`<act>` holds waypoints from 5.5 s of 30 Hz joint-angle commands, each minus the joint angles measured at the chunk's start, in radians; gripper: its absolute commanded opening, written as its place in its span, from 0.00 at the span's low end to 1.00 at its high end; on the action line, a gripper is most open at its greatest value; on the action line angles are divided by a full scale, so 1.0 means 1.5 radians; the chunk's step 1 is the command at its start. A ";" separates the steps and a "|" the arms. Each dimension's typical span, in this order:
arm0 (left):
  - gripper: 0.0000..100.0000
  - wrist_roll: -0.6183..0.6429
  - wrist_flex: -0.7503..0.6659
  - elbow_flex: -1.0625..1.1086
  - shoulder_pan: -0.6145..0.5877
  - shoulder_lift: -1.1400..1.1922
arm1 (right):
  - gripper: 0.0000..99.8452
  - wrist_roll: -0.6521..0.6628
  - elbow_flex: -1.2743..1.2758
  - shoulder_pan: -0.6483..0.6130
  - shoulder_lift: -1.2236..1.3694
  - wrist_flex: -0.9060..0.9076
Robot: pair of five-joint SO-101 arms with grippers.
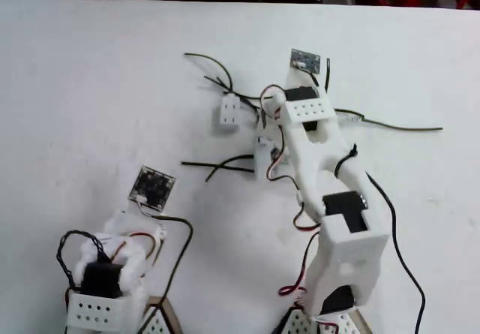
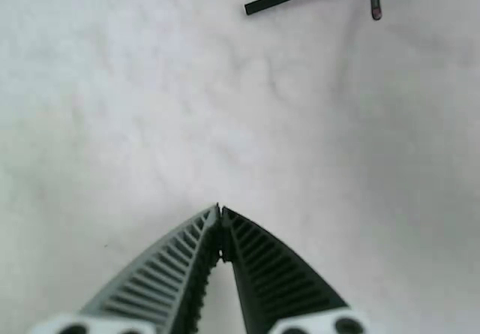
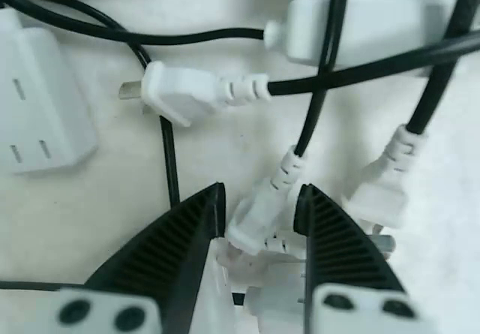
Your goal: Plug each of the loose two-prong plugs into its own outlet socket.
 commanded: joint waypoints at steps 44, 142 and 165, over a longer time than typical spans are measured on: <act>0.03 -0.002 0.002 -0.002 -0.002 -0.005 | 0.02 0.307 0.017 0.043 -0.336 0.388; 0.15 0.105 -0.168 -0.355 0.235 -0.003 | 0.02 0.251 0.627 -0.200 -1.283 0.037; 0.25 0.138 -0.180 -0.647 0.226 0.694 | 0.02 0.165 0.823 0.087 -1.283 -0.184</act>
